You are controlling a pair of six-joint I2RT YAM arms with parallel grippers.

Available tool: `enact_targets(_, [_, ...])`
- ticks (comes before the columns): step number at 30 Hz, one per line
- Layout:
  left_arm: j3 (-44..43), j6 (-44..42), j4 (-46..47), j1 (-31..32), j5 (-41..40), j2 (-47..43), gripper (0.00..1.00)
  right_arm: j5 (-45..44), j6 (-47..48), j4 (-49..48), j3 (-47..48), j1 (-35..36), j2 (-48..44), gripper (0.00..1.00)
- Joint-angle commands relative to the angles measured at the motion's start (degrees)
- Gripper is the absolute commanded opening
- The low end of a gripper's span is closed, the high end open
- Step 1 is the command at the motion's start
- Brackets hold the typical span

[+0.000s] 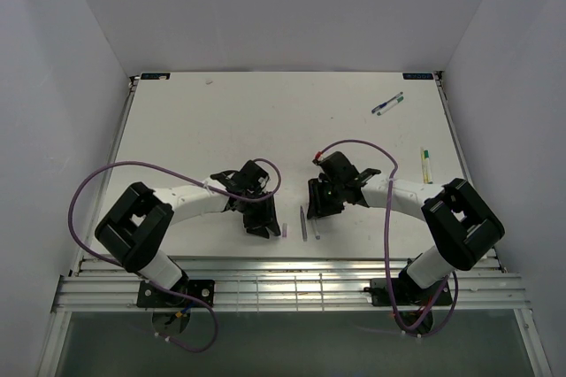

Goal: Open the pen caps

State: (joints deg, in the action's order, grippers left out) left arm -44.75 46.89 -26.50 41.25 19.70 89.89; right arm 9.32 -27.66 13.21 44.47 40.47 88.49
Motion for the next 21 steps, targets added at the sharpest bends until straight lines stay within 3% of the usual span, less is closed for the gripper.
enact_targets(1, [0.98,-1.37,0.22,0.32,-1.69,-2.78,0.50,-2.55,1.03,3.04,0.53,-0.21,-0.85,0.45])
enact_targets(9, [0.37,-2.16,-0.48,0.32,-4.32,-7.00,0.51,-5.19,2.96,11.65,9.05,-4.60,-6.74,0.51])
enact_targets(15, [-3.85,-4.09,-1.71,0.23,-6.69,-10.34,0.53,-5.63,6.04,20.52,17.39,-16.63,-7.72,0.58])
enact_targets(21, [-7.19,-6.11,-0.92,0.32,-6.09,-11.57,0.54,-6.16,6.13,22.38,19.78,-33.68,-6.49,0.61])
